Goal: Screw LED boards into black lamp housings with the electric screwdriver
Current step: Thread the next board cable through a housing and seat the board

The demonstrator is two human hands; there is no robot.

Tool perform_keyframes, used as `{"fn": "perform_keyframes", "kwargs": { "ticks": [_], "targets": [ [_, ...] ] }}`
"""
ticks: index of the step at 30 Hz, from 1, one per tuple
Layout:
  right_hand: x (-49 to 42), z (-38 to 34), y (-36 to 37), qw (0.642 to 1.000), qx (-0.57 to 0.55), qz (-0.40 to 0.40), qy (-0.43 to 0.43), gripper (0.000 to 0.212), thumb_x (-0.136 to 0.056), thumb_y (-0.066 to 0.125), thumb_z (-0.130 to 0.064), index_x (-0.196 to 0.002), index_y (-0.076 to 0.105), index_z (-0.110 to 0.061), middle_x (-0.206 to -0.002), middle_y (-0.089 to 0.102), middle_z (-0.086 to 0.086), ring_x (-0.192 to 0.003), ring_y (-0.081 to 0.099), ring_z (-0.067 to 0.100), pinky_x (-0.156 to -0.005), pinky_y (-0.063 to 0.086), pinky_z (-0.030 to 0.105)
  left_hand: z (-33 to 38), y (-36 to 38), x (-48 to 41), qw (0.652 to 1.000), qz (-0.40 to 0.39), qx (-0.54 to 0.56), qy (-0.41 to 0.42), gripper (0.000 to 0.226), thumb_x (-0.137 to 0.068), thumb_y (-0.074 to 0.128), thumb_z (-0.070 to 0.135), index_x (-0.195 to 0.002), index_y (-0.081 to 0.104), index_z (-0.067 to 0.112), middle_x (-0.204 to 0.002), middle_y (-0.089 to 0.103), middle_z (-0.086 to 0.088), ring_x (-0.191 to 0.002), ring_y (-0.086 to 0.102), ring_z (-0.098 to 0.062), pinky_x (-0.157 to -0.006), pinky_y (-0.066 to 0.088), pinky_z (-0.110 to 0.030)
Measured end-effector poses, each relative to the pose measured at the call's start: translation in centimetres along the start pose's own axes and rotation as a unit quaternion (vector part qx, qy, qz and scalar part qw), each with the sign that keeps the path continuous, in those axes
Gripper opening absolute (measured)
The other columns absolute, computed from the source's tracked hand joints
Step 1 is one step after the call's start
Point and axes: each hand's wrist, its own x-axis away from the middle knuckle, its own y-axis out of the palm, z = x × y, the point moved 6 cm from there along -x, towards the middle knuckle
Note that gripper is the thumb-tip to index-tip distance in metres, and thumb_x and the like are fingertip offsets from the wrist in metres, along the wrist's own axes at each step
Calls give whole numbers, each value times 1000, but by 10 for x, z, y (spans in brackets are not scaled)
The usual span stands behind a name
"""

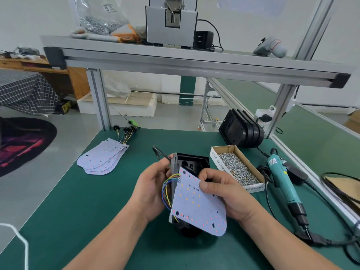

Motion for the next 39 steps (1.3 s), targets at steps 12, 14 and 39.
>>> {"fn": "perform_keyframes", "kwargs": {
  "ticks": [12,14,39],
  "targets": [
    [2,-4,7,999,-16,-23,-44,24,-82,83,-18,-91,64,-6,-89,67,16,-75,68,26,-65,56,32,3,-13,0,982,169,-5,82,17,-106,52,23,-108,58,8,-108,57,-24,-96,52,-38,-89,41,-52],
    [3,-4,8,998,-19,-27,-44,31,-82,87,-22,-93,64,-5,-91,67,18,-76,69,29,-66,57,33,4,-14,1,982,168,17,80,24,-106,57,32,-114,60,10,-112,58,-23,-98,53,-38,-90,43,-55],
    [33,-17,58,820,522,-186,-142,54,-75,81,-69,-109,66,-28,-114,56,-18,-118,52,13,-103,41,32,34,-81,0,931,351,57,85,10,-93,56,8,-100,59,14,-81,61,-10,-69,59,-29,-64,58,-39]
  ]
}}
